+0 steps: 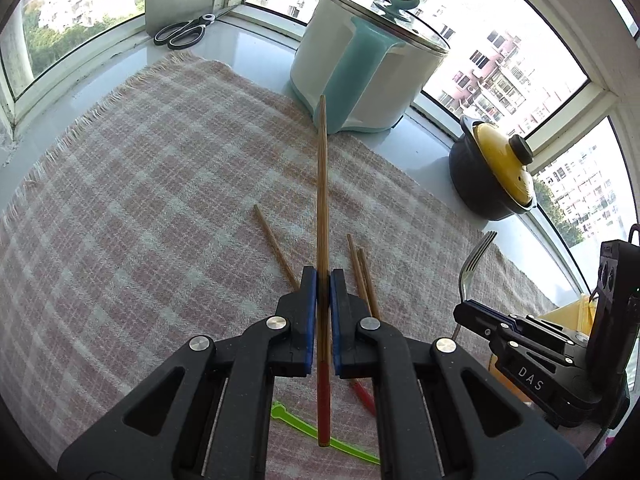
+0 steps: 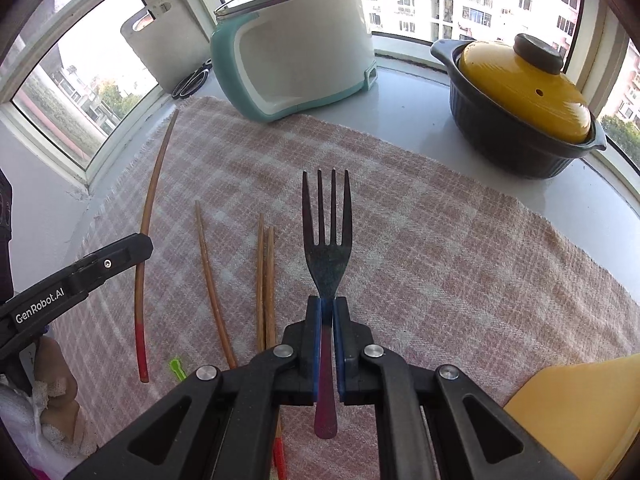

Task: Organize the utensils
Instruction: 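Lift the fork with the right gripper while the left lifts the chopstick toward the bin, then lower the fork into the yellow bin with the right gripper while the left drops its chopstick in, then move both open grippers back over the cloth toward the remaining chopsticks, then close the left gripper on one chopstick while the right grasps another chopstick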

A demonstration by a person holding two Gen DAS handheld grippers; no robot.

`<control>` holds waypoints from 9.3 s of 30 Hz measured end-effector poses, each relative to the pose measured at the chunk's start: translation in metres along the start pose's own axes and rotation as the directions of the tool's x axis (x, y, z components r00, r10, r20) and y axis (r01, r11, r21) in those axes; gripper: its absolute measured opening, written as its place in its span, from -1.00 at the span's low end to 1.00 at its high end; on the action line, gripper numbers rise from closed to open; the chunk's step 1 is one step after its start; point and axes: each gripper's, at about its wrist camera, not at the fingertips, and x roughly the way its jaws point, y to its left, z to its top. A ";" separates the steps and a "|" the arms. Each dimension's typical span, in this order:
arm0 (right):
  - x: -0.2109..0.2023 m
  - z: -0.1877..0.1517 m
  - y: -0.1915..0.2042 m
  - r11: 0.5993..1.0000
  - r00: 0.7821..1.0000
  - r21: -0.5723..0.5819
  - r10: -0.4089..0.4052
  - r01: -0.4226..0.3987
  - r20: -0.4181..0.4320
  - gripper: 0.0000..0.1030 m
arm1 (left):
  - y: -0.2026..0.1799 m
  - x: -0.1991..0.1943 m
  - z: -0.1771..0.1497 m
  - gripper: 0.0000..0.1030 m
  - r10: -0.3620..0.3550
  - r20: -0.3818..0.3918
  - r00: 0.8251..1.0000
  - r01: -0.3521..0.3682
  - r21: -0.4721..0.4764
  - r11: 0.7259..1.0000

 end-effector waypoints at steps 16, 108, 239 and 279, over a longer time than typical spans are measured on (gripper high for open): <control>-0.040 -0.010 0.016 0.996 0.991 0.079 -0.044 0.035 0.128 -0.95 | -0.019 -0.040 0.000 -0.92 -0.096 0.046 0.994 0.090 0.120 0.989; -0.205 -0.110 -0.123 0.936 0.924 0.267 -0.297 0.232 0.240 -0.92 | -0.283 -0.037 -0.065 -0.92 -0.394 0.067 0.916 0.308 0.509 0.803; 0.075 -0.020 0.067 0.995 0.969 -0.093 -0.058 0.036 -0.240 -0.73 | 0.001 0.075 -0.010 -0.81 0.142 -0.207 0.968 -0.114 0.142 0.983; 0.019 -0.036 0.041 0.999 0.993 -0.020 -0.052 0.050 -0.102 -0.92 | 0.003 0.015 -0.016 -0.93 -0.016 -0.107 0.994 0.027 0.105 0.994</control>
